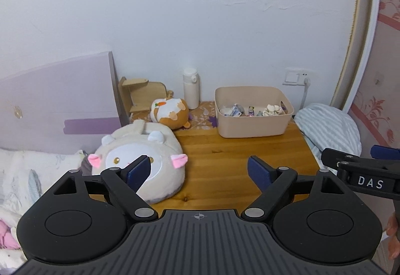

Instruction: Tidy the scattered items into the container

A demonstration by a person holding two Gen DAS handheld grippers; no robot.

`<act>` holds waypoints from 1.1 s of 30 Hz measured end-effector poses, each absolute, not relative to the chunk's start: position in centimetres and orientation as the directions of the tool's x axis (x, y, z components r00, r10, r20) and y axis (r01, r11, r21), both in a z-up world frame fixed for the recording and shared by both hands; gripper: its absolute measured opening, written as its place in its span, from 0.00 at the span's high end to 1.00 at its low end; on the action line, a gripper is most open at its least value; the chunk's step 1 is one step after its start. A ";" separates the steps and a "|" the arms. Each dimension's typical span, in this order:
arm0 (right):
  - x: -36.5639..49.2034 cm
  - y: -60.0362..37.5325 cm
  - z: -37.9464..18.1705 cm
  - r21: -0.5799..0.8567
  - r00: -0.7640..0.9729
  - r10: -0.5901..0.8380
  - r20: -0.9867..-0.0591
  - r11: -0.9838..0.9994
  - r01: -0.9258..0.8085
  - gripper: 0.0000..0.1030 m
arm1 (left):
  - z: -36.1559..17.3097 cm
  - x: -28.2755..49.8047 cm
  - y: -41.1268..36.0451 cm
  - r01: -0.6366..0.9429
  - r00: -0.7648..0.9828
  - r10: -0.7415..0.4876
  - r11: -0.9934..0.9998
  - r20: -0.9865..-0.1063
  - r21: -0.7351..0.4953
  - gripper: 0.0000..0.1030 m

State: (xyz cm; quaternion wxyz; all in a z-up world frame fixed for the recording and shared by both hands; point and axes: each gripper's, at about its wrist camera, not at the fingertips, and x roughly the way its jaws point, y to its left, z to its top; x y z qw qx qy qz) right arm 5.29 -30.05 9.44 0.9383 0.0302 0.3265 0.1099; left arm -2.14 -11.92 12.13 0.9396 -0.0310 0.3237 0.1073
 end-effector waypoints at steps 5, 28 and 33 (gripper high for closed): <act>2.0 -30.8 10.8 0.137 0.777 0.219 -0.591 0.976 -0.171 0.00 | 13.4 -5.5 -12.8 -0.203 0.791 0.168 0.979 -0.588 0.006 0.15; -11.2 -31.7 12.0 0.098 0.781 0.140 -0.608 0.990 -0.101 0.00 | 12.1 -15.5 -14.9 -0.126 0.749 0.071 0.991 -0.659 -0.037 0.14; -12.1 -31.8 12.3 0.085 0.784 0.128 -0.607 0.992 -0.096 0.00 | 12.2 -16.5 -14.7 -0.132 0.751 0.071 0.990 -0.657 -0.044 0.14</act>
